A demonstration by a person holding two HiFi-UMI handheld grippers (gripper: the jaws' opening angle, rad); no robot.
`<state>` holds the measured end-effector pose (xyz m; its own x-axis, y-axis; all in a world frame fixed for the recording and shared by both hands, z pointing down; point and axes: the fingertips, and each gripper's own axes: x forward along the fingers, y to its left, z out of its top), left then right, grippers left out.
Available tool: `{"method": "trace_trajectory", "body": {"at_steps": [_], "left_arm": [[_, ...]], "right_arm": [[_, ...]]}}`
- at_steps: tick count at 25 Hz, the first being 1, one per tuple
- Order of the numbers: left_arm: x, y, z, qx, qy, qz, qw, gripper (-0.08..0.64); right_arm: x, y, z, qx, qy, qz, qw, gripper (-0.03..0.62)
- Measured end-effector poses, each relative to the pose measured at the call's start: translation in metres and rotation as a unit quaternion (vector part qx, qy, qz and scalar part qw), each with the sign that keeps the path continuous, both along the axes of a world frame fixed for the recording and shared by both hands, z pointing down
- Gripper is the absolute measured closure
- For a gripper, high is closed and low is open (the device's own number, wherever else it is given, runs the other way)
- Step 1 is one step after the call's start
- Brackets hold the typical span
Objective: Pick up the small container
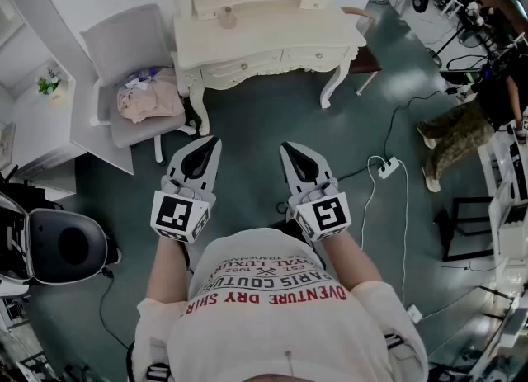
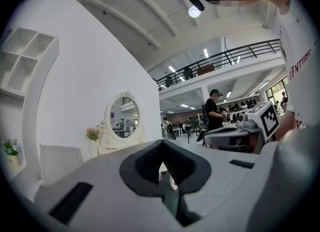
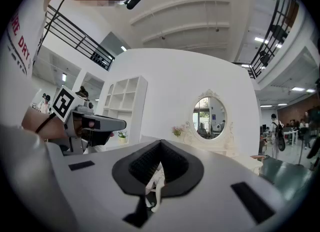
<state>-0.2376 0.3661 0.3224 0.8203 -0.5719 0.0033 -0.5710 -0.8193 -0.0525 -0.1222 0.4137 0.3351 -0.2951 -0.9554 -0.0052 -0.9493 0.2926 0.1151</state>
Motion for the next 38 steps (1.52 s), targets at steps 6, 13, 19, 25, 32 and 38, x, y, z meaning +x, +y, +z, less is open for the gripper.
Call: {"method": "trace_trajectory", "body": {"at_steps": [6,13,19,25,32,38], "left_arm": [[0.003,0.001,0.0,0.005,-0.002,0.01,0.9999,0.554],[-0.004,-0.016,0.001,-0.002,0.004,0.009,1.0,0.554],[0.0,-0.033,0.013,-0.017,-0.007,0.004,0.9998,0.554],[0.011,-0.067,0.027,-0.028,-0.015,-0.027,0.9991,0.554],[0.068,-0.139,0.035,-0.027,-0.014,-0.082,0.9962,0.554],[0.142,-0.22,0.042,-0.059,-0.012,-0.125,0.9904,0.554]], "right_arm": [[0.002,-0.002,0.005,-0.004,-0.003,0.007,1.0,0.594],[-0.004,-0.016,0.01,-0.014,-0.013,0.01,1.0,0.594],[-0.005,-0.037,0.023,-0.033,-0.025,0.001,0.999,0.594],[0.014,-0.078,0.037,-0.045,-0.027,-0.021,0.998,0.594],[0.078,-0.166,0.049,-0.048,-0.031,-0.069,0.996,0.594],[0.151,-0.257,0.058,-0.073,-0.029,-0.109,0.991,0.594]]}}
